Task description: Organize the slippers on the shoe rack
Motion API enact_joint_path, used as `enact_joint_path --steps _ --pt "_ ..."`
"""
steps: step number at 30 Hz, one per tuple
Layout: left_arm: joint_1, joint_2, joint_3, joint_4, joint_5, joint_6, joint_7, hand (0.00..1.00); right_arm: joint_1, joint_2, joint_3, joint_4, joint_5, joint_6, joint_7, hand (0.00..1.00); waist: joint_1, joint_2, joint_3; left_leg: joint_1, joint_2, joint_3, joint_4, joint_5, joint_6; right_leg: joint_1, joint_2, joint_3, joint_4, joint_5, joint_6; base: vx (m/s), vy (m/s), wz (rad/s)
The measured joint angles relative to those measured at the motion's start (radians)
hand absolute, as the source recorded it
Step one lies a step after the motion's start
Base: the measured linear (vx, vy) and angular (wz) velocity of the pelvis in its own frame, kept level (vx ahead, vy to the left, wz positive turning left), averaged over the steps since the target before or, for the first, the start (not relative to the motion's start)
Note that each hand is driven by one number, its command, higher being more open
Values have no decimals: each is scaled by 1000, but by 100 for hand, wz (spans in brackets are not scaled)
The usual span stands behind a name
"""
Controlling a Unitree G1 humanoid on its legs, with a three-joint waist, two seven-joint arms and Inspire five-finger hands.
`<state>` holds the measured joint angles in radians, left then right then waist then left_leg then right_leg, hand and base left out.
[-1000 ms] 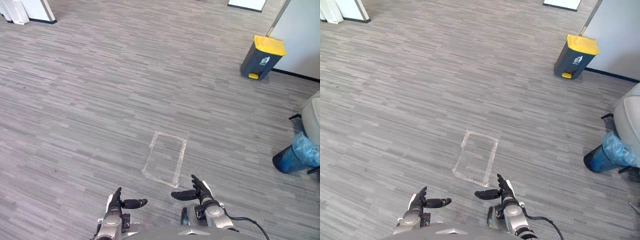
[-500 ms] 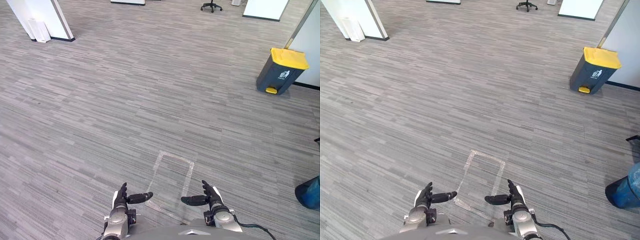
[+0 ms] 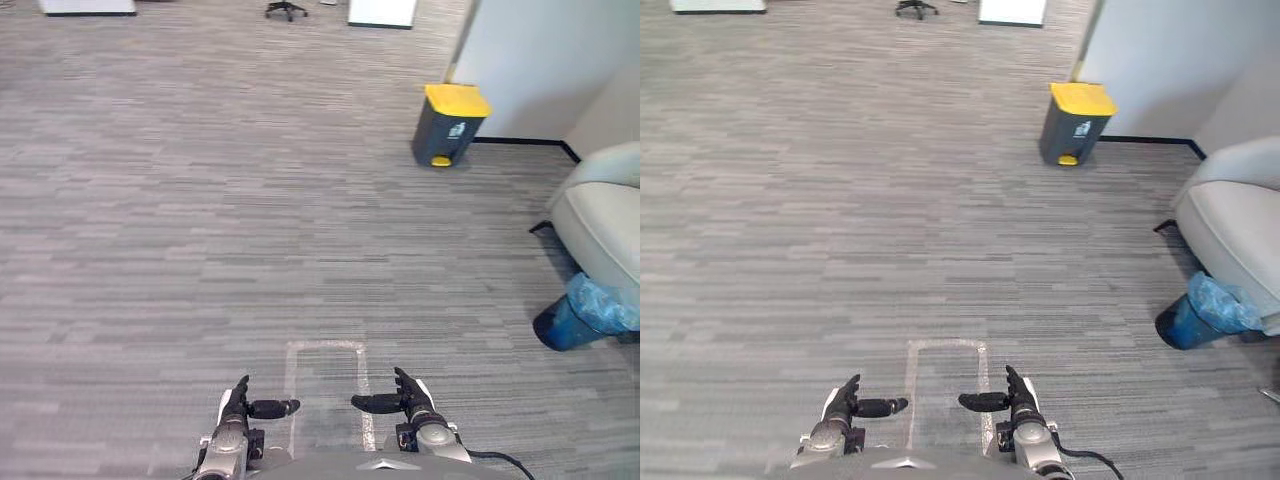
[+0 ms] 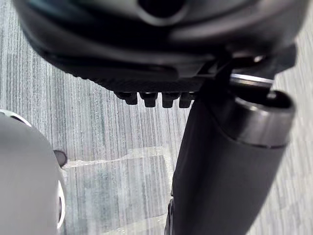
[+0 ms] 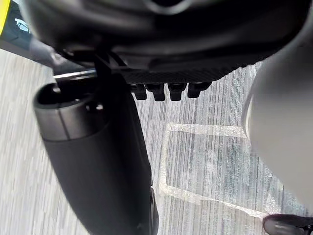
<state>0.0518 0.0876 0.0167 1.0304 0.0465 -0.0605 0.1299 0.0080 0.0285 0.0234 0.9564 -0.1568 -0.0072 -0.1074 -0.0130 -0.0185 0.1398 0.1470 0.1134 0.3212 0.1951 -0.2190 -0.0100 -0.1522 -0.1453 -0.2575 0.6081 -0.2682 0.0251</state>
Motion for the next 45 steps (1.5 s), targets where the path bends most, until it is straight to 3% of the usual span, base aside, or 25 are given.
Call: enact_joint_path --steps 2,3,5,7,11,12,13,14,16,18,19,20,21,22,24,26,28,29,30,33,35,38,42,45 --pt "-1 3 -2 0 2 1 0 100 -4 0 0 1 0 -2 0 100 -1 -6 2 9 -2 6 -1 -2 -4 -25 19 -51 -102 27 -9 228 -102 -35" --pt "-11 6 -1 12 4 2 -5 100 -3 -11 -2 0 0 -2 0 100 -4 -20 8 36 -24 8 -2 -16 -27 -15 28 -85 -195 120 -70 167 -87 -45" --pt "-14 -18 -11 27 5 3 -9 100 -16 -51 -2 18 0 -12 -2 100 -9 36 7 46 3 5 -6 -19 -31 4 70 -64 -236 131 -80 193 -76 -55" --pt "-22 -38 -33 37 7 4 -10 100 -19 -82 -10 25 0 -11 -3 100 -21 65 11 65 21 -8 -4 -11 -42 36 102 -56 -278 131 -80 217 -100 -28" --pt "-30 -35 -28 25 42 2 -30 100 -2 -88 -53 37 4 -4 -10 100 -24 36 24 17 58 -15 195 13 -81 108 123 -33 -348 129 -79 159 -91 -19" --pt "-29 -35 -6 16 43 2 -33 100 9 -86 -52 22 5 -4 -9 100 -22 30 29 -45 91 -21 354 17 -92 134 137 -2 -370 127 -84 167 -37 -67" --pt "-27 -37 19 9 43 1 -32 100 13 -85 -50 18 4 -4 -8 100 -5 32 29 -94 106 -55 477 -18 -83 144 151 40 -372 119 -95 139 10 -88" --pt "-26 -38 34 2 42 2 -32 100 17 -84 -51 18 5 -2 -8 100 1 35 31 -108 101 -74 499 -55 -77 157 154 64 -372 116 -98 138 55 -110" --pt "-14 -43 46 -19 41 0 -30 100 24 -77 -53 17 5 0 -7 100 11 28 35 -160 49 -148 446 -120 -69 182 152 146 -373 116 -97 126 97 -110" --pt "-11 -42 47 -25 38 -2 -29 100 23 -77 -53 16 5 1 -7 100 12 27 35 -193 11 -237 375 -128 -71 187 148 200 -367 113 -87 105 140 -113" --pt "-12 -41 46 -25 31 -5 -27 100 24 -77 -59 16 6 2 -9 100 12 28 35 -215 -30 -365 267 -123 -73 184 143 270 -348 101 -60 143 244 -112" --pt "-12 -42 45 -25 31 -4 -26 100 24 -77 -61 16 6 2 -9 100 12 29 34 -216 -35 -380 251 -119 -72 181 144 280 -345 98 -54 144 261 -144" --pt "-6 -53 42 -23 25 -4 -25 100 29 -84 -75 8 7 3 -9 100 12 54 21 -220 -22 -420 179 8 -78 165 162 336 -306 69 -19 130 257 -88" --pt "-4 -50 43 -22 24 -4 -27 100 28 -81 -81 11 8 4 -10 100 12 56 16 -214 -20 -407 189 8 -66 165 161 353 -298 64 -12 150 283 -105" --pt "2 -30 44 -21 22 -3 -25 100 49 -61 -82 8 9 6 -10 100 10 14 -10 -185 -48 -330 157 0 -46 152 126 416 -292 52 15 165 311 -74" --pt "4 -17 44 -20 23 -3 -26 100 55 -48 -81 9 7 7 -6 100 12 -11 -23 -161 -65 -275 128 0 -38 147 107 463 -299 53 34 116 191 -71" --pt "0 -15 44 2 23 -2 -26 100 52 -47 -81 19 1 7 -5 100 12 -13 -23 -117 -75 -213 85 2 -32 143 95 496 -310 65 55 116 154 -76" --pt "-1 -15 44 6 22 -2 -26 100 49 -48 -80 22 1 7 -4 100 12 -11 -23 -106 -73 -192 72 3 -30 135 94 488 -307 70 62 113 119 -101" --pt "-3 -15 45 11 18 -2 -22 100 41 -51 -76 21 1 6 -4 100 15 0 -20 -85 -66 -147 50 6 -26 115 80 409 -298 85 70 73 47 -102" --pt "-14 -20 8 38 13 2 -23 100 10 -76 -58 41 1 5 -5 100 0 27 -4 -33 -51 -63 5 9 -21 81 28 86 -275 107 34 68 -8 -85" --pt "-18 -19 -2 38 12 3 -26 100 5 -88 -42 50 1 3 -7 100 5 35 -1 -14 -38 -30 -17 10 -23 67 21 -49 -269 120 3 54 -57 -55" --pt "-25 -24 -23 39 11 4 -30 100 -18 -100 -43 76 2 -2 -9 100 2 51 8 -13 -33 -27 -34 27 -39 68 47 -60 -306 131 -17 63 -63 -36" --pt "-26 -29 -22 38 3 4 -28 100 -20 -106 -44 90 11 -2 -10 100 7 62 10 -14 -17 -28 -33 63 -58 105 91 -32 -424 188 -33 28 -80 -30" --pt "-29 -31 -4 37 3 4 -30 100 -21 -110 -49 107 43 -4 -13 100 7 63 16 -49 6 -26 87 62 -61 162 123 10 -533 240 -44 -11 -82 -32"
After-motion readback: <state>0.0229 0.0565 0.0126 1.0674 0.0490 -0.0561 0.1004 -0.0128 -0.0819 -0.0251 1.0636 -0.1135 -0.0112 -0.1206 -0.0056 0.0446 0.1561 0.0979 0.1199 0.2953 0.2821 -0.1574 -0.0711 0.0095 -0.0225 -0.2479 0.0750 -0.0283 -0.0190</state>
